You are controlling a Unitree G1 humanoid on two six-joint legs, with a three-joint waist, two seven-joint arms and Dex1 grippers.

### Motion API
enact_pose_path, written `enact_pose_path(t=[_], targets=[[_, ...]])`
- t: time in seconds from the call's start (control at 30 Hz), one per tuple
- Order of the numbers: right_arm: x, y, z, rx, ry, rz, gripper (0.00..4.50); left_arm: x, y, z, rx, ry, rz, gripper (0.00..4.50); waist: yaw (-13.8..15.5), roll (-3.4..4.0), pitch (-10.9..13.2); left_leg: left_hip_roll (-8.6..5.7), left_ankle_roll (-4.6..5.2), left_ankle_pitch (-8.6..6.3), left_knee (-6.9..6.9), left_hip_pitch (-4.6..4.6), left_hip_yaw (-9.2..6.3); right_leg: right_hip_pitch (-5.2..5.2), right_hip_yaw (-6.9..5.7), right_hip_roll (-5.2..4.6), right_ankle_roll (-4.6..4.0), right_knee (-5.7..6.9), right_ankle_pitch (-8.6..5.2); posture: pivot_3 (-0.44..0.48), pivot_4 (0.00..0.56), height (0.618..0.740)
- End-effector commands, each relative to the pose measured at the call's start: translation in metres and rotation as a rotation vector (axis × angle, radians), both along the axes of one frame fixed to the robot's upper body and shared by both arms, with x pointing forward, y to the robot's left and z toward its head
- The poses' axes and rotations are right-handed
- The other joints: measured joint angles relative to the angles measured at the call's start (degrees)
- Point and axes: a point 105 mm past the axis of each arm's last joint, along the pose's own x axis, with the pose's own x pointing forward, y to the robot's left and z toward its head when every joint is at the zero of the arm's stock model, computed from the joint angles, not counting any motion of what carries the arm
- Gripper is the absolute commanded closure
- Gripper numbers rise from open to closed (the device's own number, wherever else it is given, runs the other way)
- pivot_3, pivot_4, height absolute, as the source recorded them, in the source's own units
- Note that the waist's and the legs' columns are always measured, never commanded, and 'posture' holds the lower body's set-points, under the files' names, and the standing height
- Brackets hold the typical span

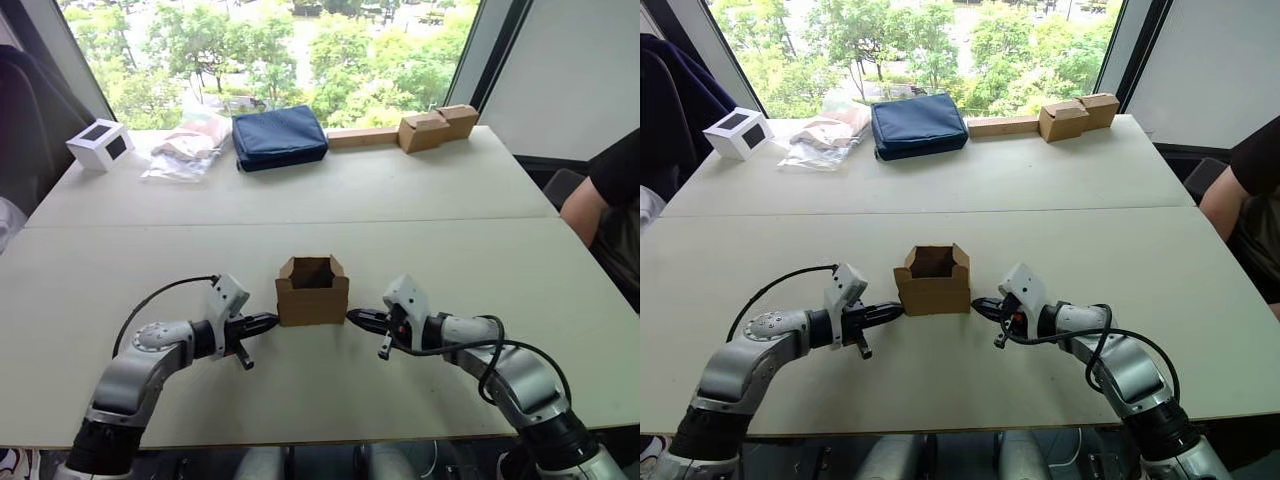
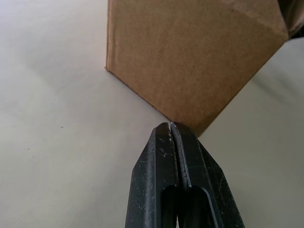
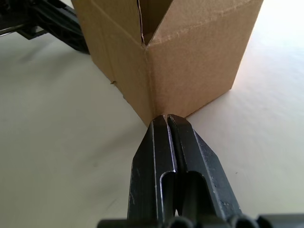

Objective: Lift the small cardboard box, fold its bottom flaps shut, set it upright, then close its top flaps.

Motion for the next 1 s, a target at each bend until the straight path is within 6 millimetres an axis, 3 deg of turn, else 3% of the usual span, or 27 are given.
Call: enact_pose_path(t=[0.03,0.2,0.33,0.43,0.53,0.67,1.0], targets=[[0.0,0.002,0.006,0.003,-0.034,0.024,4.5,0.002,0.001,0.006,0.02,-0.038,0.004,4.47,0.09,0.0,0.0,0.0,0.0,0.0,0.0,0.01,0.0,0.01,0.0,0.0,0.0,0.0,0.0,0.0,0.15,0.737],[-0.004,-0.01,0.016,-0.015,-0.032,0.041,4.5,0.015,0.03,0.021,0.046,-0.086,0.088,4.47,0.04,0.0,0.0,0.01,0.0,0.0,0.0,0.02,0.0,0.01,0.0,0.01,0.0,0.0,0.0,0.0,0.15,0.737],[-0.002,-0.027,0.044,0.004,-0.036,0.055,4.5,0.026,0.048,0.052,0.026,-0.138,0.08,4.47,0.12,0.0,0.01,0.01,0.0,0.0,0.0,0.01,-0.01,0.0,-0.04,0.03,0.0,-0.01,0.0,0.0,0.15,0.737],[0.017,-0.038,0.073,0.039,-0.117,0.014,4.5,0.024,0.035,0.082,-0.02,-0.175,-0.03,4.47,0.12,0.0,0.01,0.01,0.01,0.0,0.0,0.01,0.0,0.02,-0.08,0.01,0.0,-0.05,0.0,0.0,0.15,0.737],[0.03,-0.032,0.089,0.086,-0.161,0.028,4.5,0.015,0.012,0.098,-0.033,-0.198,-0.159,4.47,-0.02,0.0,0.01,0.01,0.0,0.0,-0.01,0.02,0.0,0.03,-0.08,0.02,0.0,-0.05,0.0,0.0,0.15,0.737],[0.033,-0.016,0.086,0.078,-0.176,0.079,4.5,0.014,-0.003,0.098,-0.028,-0.215,-0.218,4.47,-0.17,0.0,0.01,0.01,0.0,0.0,-0.08,0.02,0.0,0.02,-0.05,0.02,0.0,-0.05,0.0,0.0,0.15,0.737],[0.031,0.02,0.07,0.087,-0.166,0.178,4.5,0.029,-0.015,0.088,0.001,-0.246,-0.225,4.47,-0.25,0.0,0.02,0.0,0.0,0.01,-0.07,0.02,0.04,-0.01,-0.1,0.18,0.0,-0.01,0.0,0.0,0.15,0.737]])
